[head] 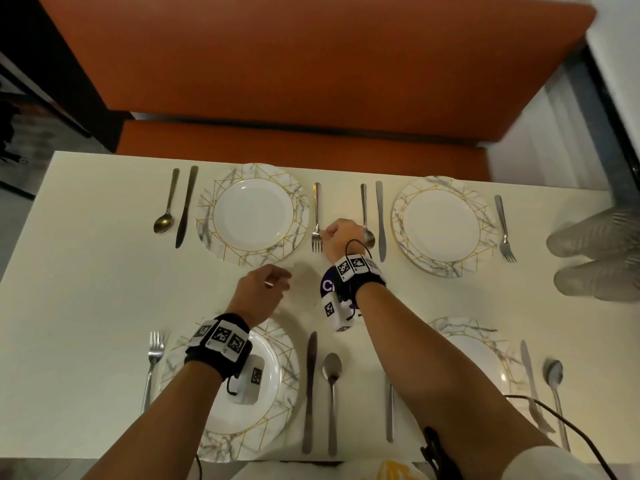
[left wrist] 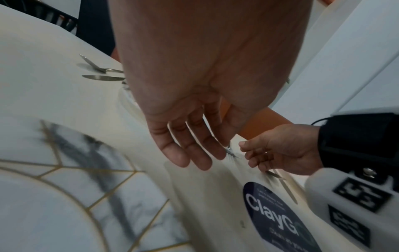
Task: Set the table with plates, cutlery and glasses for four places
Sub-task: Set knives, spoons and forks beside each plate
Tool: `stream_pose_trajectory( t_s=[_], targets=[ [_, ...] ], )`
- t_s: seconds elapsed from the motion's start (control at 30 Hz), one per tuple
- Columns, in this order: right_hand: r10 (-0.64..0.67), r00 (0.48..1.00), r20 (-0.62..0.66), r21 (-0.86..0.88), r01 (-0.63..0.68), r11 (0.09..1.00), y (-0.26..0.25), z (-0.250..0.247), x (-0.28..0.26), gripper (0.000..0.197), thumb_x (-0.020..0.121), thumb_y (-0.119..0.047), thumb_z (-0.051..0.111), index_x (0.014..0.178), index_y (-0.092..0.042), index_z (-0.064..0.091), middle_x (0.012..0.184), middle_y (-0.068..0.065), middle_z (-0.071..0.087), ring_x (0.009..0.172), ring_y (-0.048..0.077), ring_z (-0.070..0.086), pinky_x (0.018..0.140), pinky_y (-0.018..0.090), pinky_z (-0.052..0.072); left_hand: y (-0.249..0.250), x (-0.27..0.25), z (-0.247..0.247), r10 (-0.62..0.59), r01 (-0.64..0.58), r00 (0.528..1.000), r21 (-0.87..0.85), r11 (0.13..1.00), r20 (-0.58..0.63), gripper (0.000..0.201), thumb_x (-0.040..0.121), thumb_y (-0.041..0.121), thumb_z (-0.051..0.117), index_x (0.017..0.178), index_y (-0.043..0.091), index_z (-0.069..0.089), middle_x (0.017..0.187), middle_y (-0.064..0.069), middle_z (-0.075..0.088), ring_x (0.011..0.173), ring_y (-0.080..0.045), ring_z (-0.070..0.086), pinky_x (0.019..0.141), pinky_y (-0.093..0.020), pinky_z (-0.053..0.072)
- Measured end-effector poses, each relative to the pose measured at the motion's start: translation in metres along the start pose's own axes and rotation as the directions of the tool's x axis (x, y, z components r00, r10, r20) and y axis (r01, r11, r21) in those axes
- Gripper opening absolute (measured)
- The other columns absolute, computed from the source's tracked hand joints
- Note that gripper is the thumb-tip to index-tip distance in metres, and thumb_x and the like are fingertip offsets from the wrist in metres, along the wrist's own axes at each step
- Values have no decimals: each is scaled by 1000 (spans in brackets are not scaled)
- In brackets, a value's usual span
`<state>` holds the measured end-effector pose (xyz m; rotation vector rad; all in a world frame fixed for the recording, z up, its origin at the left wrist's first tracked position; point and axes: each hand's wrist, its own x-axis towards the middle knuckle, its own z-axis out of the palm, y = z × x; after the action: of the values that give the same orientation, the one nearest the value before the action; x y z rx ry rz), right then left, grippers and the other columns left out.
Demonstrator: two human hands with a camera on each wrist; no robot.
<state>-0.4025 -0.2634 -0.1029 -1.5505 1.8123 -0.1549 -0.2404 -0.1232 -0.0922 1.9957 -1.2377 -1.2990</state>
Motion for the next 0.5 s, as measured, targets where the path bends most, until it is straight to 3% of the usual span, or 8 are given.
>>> stream_pose_trajectory(
  t_s=[0.07, 0.2, 0.33, 0.5],
  targets=[
    [-65, 995, -75, 51, 69, 996, 14, -6, -7, 17, 95, -25, 63, 98, -12, 74, 94, 2, 73, 87, 18, 64, 76, 26, 52, 11, 2, 3, 23, -23, 1000, 15, 1000, -9, 16, 101, 14, 59, 104, 23, 70, 91, 8, 75, 80, -10, 71, 62, -6, 48],
    [-225, 960, -167, 160, 252, 954, 52, -41, -28, 11, 92, -13, 64, 95, -13, 75, 86, -6, 70, 78, 9, 61, 62, 2, 41, 50, 6, 24, 98, -98, 995, 30, 995, 8, 16, 100, 13, 57, 103, 22, 71, 90, 9, 75, 80, -12, 71, 62, -7, 48],
    [-252, 927, -279, 183, 309, 933, 108, -104, -45, 13, 91, -11, 65, 93, -15, 77, 87, -4, 74, 71, -1, 58, 66, 1, 42, 113, 1, 73, 198, -198, 978, -8, 980, 69, 16, 100, 14, 57, 104, 22, 71, 94, 8, 73, 81, -4, 69, 67, -12, 50],
    [-195, 879, -435, 221, 314, 923, 189, -197, -70, 13, 90, -11, 66, 92, -17, 77, 79, -9, 72, 68, 4, 66, 66, 8, 48, 199, -13, 160, 320, -321, 933, -19, 947, 162, 17, 102, 14, 56, 106, 20, 72, 93, 4, 74, 79, -8, 68, 68, -13, 51]
  ],
)
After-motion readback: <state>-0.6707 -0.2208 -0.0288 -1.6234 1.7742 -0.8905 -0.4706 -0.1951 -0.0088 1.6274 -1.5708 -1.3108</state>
